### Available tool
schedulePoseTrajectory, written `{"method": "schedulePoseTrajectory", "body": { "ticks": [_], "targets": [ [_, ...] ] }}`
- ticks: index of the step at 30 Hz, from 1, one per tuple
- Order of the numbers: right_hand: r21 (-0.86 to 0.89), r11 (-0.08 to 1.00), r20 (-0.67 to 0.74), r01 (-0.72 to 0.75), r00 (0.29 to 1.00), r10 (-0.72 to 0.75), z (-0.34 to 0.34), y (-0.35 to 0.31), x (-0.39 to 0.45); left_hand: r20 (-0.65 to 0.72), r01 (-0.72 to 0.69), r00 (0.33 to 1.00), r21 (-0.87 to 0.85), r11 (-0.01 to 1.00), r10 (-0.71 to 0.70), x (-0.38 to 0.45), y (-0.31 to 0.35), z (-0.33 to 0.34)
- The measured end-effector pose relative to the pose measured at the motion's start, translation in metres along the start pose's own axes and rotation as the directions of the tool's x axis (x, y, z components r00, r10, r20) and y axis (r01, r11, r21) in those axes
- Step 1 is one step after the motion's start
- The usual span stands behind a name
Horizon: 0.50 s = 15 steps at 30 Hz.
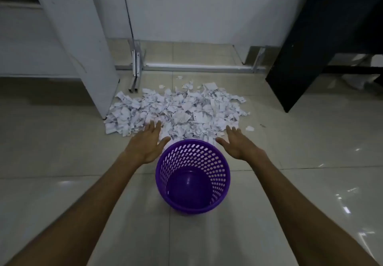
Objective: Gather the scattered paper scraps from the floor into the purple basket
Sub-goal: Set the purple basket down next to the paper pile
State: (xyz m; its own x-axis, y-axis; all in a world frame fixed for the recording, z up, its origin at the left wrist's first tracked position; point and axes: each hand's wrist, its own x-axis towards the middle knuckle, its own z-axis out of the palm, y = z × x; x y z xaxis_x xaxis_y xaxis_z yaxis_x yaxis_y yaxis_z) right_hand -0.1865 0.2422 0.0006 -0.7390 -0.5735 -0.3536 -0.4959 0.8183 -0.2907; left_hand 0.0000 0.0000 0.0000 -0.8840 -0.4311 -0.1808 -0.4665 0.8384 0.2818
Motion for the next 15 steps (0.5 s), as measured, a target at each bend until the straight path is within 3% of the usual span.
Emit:
{"method": "schedulePoseTrajectory", "body": {
  "ticks": [8,15],
  "targets": [
    [0.209,0.975,0.134,-0.074,0.99,0.046,0.069,0.013,0.011,0.158,0.226,0.969,-0.257,0.94,-0.189,-0.017,-0.027,0.097],
    [0.196,0.98,0.072,-0.038,0.997,0.024,0.087,0.015,0.023,0.163,0.199,0.979,-0.59,0.783,-0.126,-0.024,-0.036,0.13]
  ]
}}
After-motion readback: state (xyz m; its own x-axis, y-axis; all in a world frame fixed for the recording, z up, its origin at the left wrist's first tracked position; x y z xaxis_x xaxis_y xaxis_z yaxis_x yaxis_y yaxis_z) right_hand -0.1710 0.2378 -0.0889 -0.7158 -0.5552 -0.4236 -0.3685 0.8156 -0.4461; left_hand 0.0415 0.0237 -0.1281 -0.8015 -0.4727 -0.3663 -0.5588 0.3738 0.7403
